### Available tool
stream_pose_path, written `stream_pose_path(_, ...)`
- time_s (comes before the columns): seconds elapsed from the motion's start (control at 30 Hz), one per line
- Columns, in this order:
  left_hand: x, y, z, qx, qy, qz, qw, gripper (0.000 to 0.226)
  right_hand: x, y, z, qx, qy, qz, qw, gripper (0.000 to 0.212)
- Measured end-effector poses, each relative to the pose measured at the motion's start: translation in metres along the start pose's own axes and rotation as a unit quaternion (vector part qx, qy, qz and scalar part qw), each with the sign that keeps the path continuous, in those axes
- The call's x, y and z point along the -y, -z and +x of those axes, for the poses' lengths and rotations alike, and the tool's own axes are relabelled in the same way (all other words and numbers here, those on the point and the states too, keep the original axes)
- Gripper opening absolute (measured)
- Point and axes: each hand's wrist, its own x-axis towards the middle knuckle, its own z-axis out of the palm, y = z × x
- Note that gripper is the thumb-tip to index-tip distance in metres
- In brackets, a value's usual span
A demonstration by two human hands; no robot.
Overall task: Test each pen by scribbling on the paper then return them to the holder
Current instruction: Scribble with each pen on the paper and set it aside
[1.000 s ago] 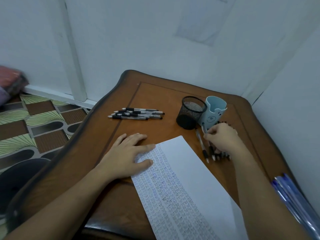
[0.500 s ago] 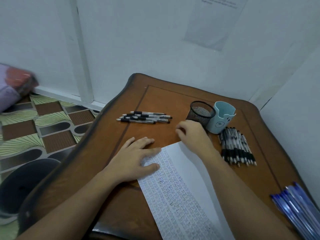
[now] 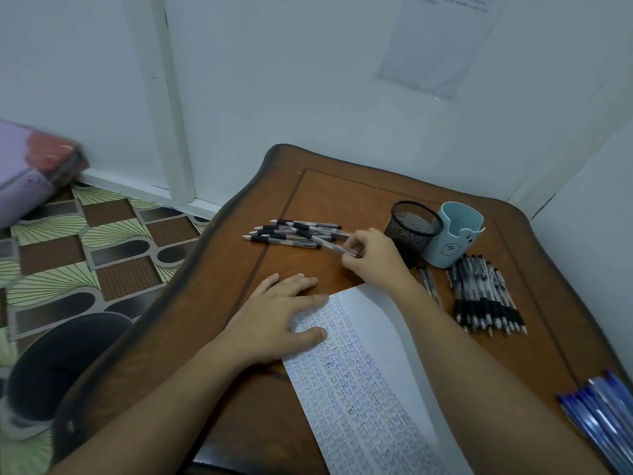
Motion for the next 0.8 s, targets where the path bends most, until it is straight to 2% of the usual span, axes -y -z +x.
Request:
stream_pose_path(0.07,0.000,0.000,0.000,-0.002,0.002,0.003,1.000,0.076,-0.001,0.009,-0.009,-0.038,-0.013,0.129,0.991,0.012)
stream_pose_path(0.13,-0.002,0.000,0.000,-0.004,0.006,0.003,1.000,0.077,0.004,0.020,-0.018,-0.070,-0.043,0.304,0.949,0.012)
stream_pose_path(0.17,-0.002,0.001,0.000,-0.005,0.007,0.004,1.000,0.077,0.007,0.025,-0.022,-0.084,-0.057,0.390,0.915,0.011)
stream_pose_path(0.27,-0.004,0.001,-0.001,-0.008,0.007,0.009,1.000,0.077,0.017,0.035,-0.031,-0.103,-0.095,0.607,0.782,0.009)
stream_pose_path(0.3,-0.005,0.001,-0.002,-0.010,0.006,0.009,1.000,0.077,0.018,0.036,-0.034,-0.100,-0.099,0.647,0.749,0.009)
stream_pose_path(0.33,-0.005,0.001,-0.002,-0.012,0.005,0.008,1.000,0.077,0.020,0.036,-0.037,-0.101,-0.097,0.666,0.733,0.010)
stream_pose_path(0.4,-0.005,0.001,-0.002,-0.016,0.004,0.005,1.000,0.077,0.019,0.032,-0.041,-0.104,-0.084,0.666,0.734,0.016)
stream_pose_path(0.5,-0.006,0.000,-0.001,-0.017,0.006,0.007,1.000,0.076,0.016,0.025,-0.045,-0.085,-0.077,0.616,0.780,0.030)
stream_pose_path(0.57,-0.005,-0.001,-0.001,-0.019,0.006,0.004,1.000,0.074,0.015,0.023,-0.047,-0.070,-0.067,0.584,0.806,0.020)
stream_pose_path(0.63,-0.005,-0.001,-0.001,-0.022,0.006,-0.003,1.000,0.073,0.015,0.024,-0.049,-0.070,-0.050,0.587,0.805,0.010)
stream_pose_path(0.73,-0.006,0.000,-0.002,-0.019,0.008,0.001,1.000,0.074,0.015,0.026,-0.047,-0.088,-0.034,0.605,0.791,0.008)
stream_pose_path(0.8,-0.006,0.000,-0.002,-0.016,0.009,0.005,1.000,0.075,0.011,0.024,-0.045,-0.078,-0.055,0.621,0.778,0.028)
